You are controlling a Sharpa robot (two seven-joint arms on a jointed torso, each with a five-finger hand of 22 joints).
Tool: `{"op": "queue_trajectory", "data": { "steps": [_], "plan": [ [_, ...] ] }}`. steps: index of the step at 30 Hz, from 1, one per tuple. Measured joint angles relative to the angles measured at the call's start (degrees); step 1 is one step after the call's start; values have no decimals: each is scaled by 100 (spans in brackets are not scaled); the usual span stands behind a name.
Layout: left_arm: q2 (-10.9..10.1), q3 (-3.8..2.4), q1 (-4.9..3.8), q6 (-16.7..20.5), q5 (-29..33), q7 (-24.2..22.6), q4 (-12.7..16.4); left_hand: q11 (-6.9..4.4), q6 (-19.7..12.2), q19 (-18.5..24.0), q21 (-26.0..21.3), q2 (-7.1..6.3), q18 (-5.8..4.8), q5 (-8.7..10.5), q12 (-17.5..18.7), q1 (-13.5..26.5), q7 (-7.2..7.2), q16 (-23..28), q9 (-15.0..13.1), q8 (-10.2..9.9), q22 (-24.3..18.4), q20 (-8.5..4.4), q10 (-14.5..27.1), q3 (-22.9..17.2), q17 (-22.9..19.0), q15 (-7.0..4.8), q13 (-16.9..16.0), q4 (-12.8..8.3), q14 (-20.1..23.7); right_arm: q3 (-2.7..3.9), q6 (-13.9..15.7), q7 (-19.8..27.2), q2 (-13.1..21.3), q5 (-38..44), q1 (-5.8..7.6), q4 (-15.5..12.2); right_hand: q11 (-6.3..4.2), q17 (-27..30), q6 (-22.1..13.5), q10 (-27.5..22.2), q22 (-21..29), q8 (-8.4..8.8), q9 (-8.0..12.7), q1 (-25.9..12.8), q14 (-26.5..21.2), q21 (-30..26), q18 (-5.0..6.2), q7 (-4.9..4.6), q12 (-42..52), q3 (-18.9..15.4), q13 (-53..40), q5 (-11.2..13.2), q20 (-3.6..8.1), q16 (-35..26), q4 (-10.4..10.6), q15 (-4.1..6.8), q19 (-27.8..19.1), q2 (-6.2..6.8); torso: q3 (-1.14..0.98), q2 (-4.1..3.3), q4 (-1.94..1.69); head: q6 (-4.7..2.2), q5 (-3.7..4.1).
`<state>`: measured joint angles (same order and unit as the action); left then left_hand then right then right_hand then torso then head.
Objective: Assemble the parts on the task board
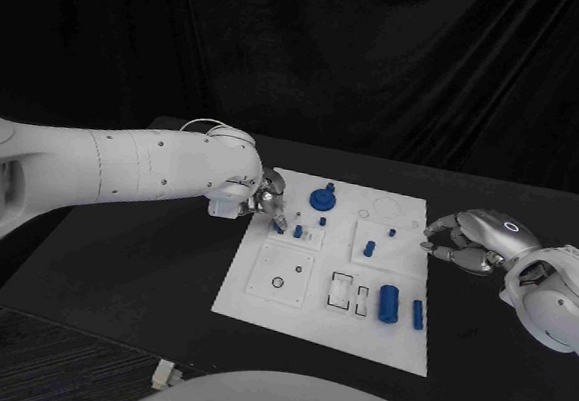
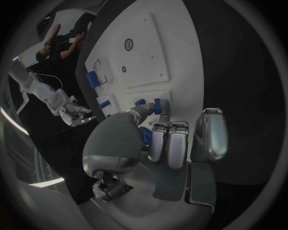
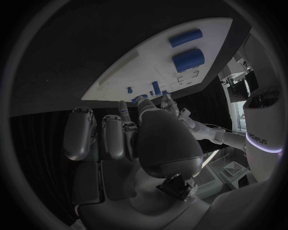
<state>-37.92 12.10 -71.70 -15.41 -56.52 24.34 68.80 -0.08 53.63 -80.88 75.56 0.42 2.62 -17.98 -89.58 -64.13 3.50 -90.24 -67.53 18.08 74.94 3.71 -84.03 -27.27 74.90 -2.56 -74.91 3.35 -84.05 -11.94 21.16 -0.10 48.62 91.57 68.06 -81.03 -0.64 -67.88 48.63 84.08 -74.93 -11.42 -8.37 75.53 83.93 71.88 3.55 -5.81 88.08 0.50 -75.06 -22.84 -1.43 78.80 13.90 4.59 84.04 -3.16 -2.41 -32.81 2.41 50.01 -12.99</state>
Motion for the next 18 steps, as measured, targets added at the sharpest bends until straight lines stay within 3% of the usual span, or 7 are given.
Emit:
{"op": "queue_trajectory", "data": {
  "steps": [18],
  "plan": [
    [79,0,8,-18,4,-30,-105,0,-14,0,-22,-3,0,1,22,3,12,0,3,0,-1,0,0,1,0,0,0,0,0,0,-4,-1,8,0,-2,-6,0,0,0,0,1,0,4,0,0,0,0,0,1,0,-4,0,0,0,0,0,0,0,-1,-1,-2,0,19]
  ]
}}
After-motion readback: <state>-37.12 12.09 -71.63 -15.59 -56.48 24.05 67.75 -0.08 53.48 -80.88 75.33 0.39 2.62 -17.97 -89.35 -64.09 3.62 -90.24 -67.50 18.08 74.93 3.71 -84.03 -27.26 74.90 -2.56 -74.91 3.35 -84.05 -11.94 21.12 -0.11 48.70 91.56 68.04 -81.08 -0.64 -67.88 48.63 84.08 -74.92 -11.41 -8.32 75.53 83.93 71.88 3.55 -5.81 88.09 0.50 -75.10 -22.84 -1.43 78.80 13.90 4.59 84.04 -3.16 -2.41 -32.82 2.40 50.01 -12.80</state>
